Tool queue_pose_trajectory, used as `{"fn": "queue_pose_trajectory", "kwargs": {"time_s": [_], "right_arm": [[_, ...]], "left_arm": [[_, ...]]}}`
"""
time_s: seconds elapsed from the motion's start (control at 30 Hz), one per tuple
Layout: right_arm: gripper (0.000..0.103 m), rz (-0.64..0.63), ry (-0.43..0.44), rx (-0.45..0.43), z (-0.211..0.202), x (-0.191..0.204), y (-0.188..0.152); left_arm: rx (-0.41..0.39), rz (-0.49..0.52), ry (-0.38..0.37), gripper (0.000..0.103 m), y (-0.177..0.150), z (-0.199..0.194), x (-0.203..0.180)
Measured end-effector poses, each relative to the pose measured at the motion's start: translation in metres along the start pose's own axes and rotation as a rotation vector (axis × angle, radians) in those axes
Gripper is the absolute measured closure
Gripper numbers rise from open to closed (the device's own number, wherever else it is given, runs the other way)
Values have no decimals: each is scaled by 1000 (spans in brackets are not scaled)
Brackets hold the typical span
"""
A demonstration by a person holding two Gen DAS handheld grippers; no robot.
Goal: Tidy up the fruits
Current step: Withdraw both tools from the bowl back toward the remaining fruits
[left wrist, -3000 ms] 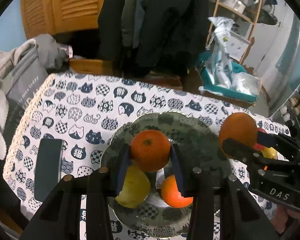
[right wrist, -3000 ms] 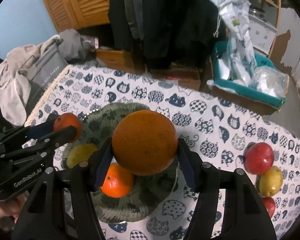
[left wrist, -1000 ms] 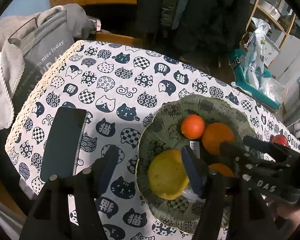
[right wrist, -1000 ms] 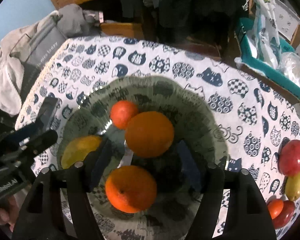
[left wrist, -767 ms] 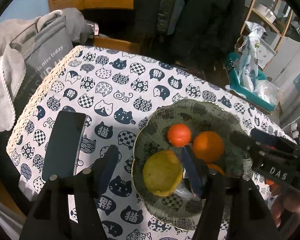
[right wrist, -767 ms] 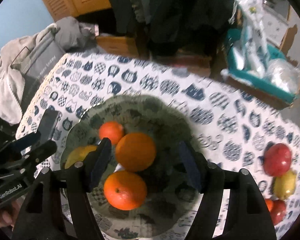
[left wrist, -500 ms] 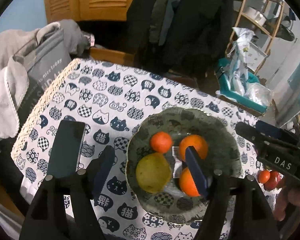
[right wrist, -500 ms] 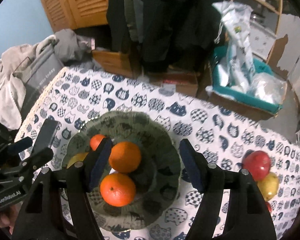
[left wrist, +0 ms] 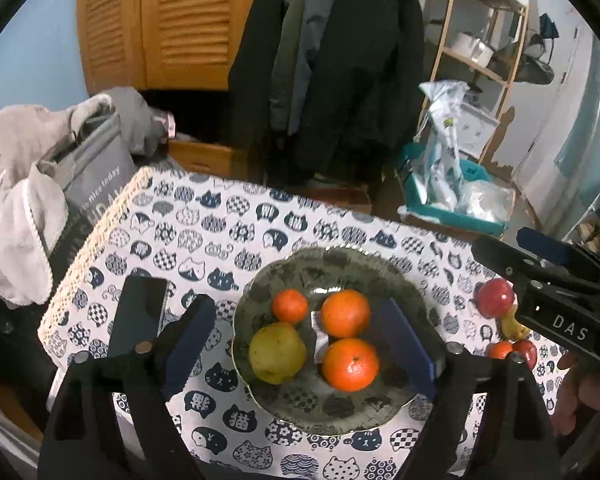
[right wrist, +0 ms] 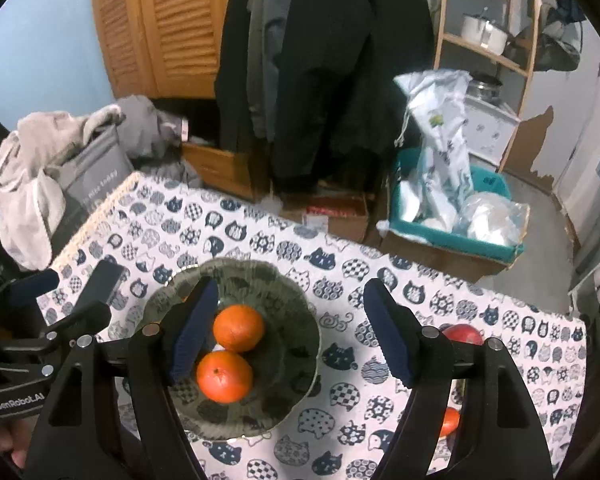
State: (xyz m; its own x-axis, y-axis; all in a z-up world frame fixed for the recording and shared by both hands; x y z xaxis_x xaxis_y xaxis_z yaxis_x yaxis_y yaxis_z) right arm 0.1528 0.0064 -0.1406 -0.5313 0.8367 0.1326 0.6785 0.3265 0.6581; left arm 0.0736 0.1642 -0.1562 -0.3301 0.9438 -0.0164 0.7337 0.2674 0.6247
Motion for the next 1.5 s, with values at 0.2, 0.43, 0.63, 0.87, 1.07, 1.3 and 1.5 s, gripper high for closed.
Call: {"fn": "queue_pose_trajectory", "kwargs": {"time_s": [0.2, 0.43, 0.63, 0.87, 1.07, 1.3, 1.5], "right_arm": [[21, -12, -36, -54, -30, -9, 1], [16, 1, -58, -105, -65, -27, -4], [16, 22, -84, -114, -87, -48, -15], [16, 32, -120, -131, -117, -73, -30], [15, 51, -137, -150, -141, -92, -41], [15, 85, -161, -153, -154, -119, -55], [15, 136, -188, -141, -162, -148, -72]], "left_arm": [[-39, -1, -12, 11, 6, -20, -7], [-76, 15, -36, 10, 10, -39, -21], [-98, 47, -40, 10, 10, -52, -37], [-134, 78, -42, 2, 12, -68, -55], [-157, 125, -50, 1, 11, -78, -78], [-156, 173, -76, 1, 9, -85, -110], [-145, 220, -97, 1, 5, -85, -141]]}}
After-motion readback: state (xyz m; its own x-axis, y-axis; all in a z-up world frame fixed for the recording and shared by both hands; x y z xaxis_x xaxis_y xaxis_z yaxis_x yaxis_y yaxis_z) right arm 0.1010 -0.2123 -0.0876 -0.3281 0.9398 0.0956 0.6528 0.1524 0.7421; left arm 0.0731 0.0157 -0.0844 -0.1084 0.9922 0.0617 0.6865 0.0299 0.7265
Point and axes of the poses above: each gripper's, at about its wrist camera, not at the fingertips, and z roughly the way its jaws point, x to its left, y to its top, the point moved 6 cm from there along z, roughly the way its jaws point, and after that the axes turned 7 degrees about y, right-handed, at the moved point
